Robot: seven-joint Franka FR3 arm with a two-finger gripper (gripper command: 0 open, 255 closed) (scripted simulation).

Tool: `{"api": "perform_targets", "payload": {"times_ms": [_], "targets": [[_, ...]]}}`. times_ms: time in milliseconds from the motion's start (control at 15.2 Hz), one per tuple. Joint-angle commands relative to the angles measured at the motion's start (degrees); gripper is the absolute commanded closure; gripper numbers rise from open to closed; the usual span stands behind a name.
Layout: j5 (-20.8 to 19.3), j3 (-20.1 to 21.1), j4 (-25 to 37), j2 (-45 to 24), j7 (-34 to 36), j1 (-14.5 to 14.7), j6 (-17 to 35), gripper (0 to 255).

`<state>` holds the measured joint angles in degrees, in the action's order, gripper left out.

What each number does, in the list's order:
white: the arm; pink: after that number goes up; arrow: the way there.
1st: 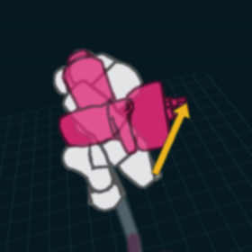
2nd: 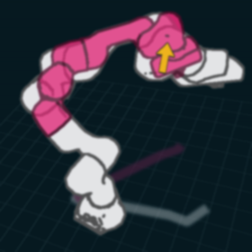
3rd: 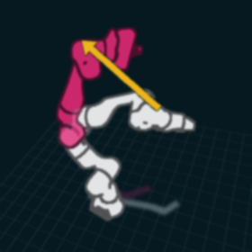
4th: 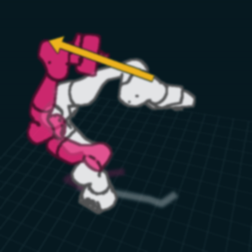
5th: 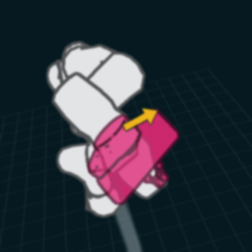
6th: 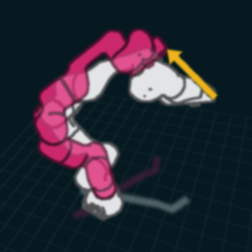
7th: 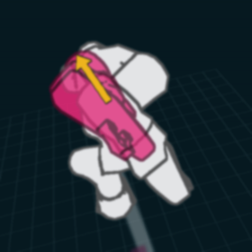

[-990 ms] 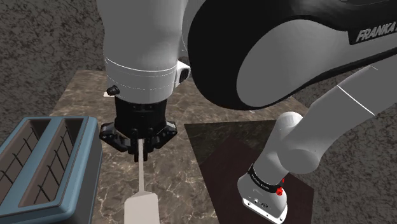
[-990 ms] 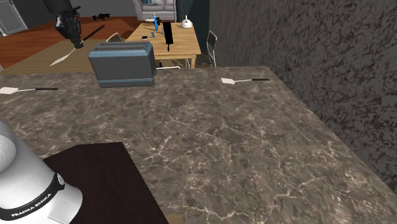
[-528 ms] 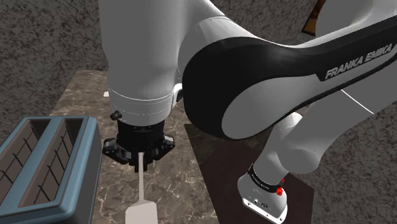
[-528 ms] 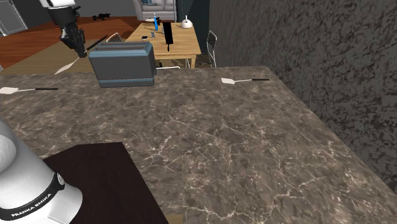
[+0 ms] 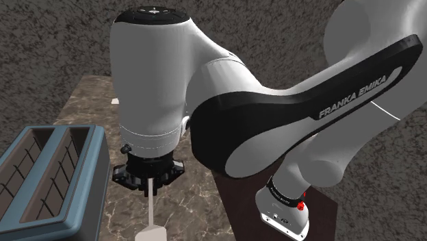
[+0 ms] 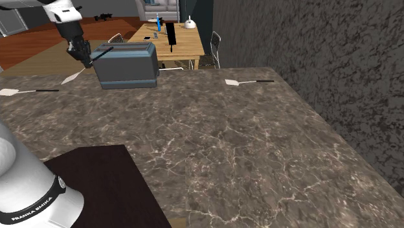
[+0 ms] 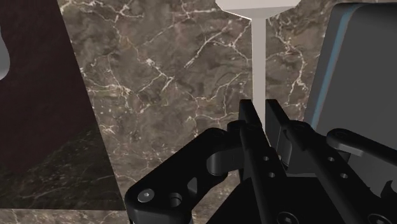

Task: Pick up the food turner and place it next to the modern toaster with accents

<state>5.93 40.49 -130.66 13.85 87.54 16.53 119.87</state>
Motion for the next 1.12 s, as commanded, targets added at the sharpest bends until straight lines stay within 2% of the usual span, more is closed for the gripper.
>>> {"api": "perform_targets", "payload": {"times_ms": [0,594,1056], "targets": [[-0.2,0.31,-1.23,-0.48,0.3,-0.02,1.65,255],[-3.06,2.09,-5.01,-4.91,2.95,-0.78,9.03,255],[-7.06,3.28,-7.25,-9.51,6.22,-1.56,14.72,255]]}}
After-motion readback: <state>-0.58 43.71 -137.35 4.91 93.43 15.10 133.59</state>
